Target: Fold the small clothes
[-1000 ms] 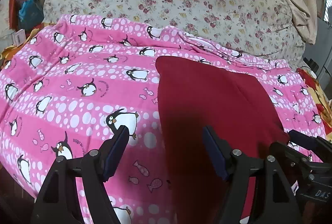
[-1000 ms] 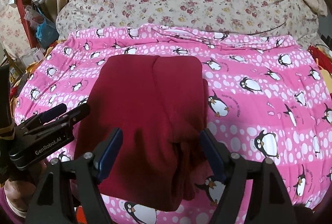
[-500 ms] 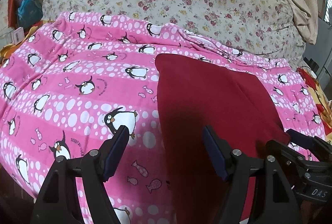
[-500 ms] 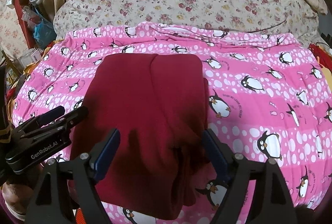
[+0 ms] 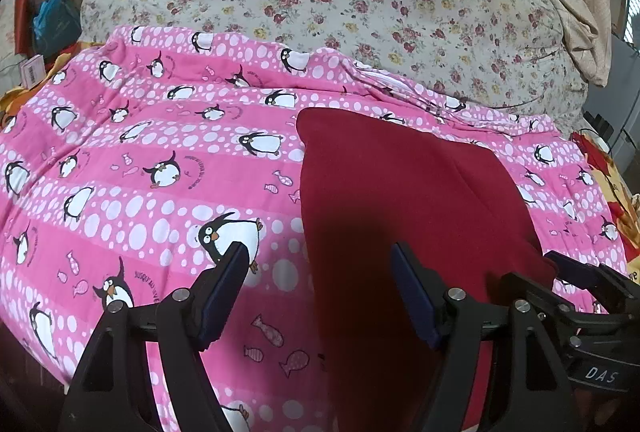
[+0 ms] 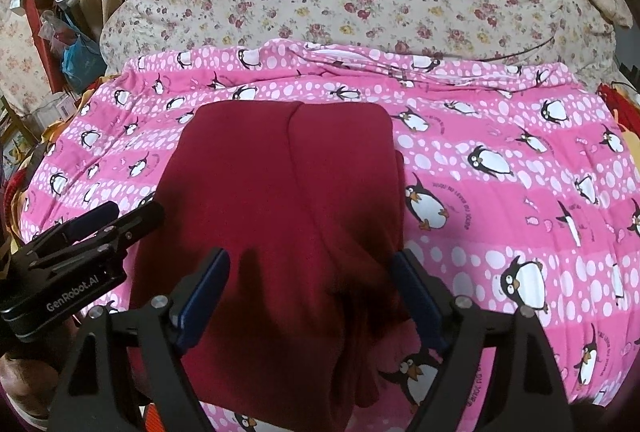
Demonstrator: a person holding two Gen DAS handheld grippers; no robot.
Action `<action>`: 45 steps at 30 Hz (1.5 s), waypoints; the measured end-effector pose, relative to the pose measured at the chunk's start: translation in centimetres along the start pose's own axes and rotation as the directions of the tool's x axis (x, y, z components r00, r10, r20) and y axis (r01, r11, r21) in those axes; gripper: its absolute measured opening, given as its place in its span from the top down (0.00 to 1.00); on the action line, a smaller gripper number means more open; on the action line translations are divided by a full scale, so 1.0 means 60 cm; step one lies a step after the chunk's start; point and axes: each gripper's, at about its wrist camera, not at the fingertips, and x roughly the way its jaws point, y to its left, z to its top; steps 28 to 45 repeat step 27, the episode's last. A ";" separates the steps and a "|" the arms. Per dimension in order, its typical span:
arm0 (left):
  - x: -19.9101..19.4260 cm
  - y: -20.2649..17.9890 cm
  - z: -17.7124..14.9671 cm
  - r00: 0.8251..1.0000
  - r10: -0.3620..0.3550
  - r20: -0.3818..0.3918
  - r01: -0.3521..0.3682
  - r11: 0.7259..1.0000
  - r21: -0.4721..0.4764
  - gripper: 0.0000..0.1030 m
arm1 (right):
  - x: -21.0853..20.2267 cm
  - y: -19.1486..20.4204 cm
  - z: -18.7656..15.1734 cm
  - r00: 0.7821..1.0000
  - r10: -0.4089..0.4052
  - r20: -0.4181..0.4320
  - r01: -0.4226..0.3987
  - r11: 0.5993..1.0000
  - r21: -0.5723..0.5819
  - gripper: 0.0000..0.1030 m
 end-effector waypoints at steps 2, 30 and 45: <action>0.001 -0.001 0.001 1.000 0.000 -0.001 0.000 1.000 0.002 0.48 | 0.003 0.000 0.000 1.000 0.000 0.000 0.000 1.000 0.002 0.15; 0.004 0.000 0.003 1.000 -0.005 0.018 0.004 1.000 0.022 0.48 | 0.010 -0.004 -0.002 1.000 0.005 -0.014 -0.005 1.000 0.018 0.15; 0.004 0.000 0.003 1.000 -0.005 0.018 0.004 1.000 0.022 0.48 | 0.010 -0.004 -0.002 1.000 0.005 -0.014 -0.005 1.000 0.018 0.15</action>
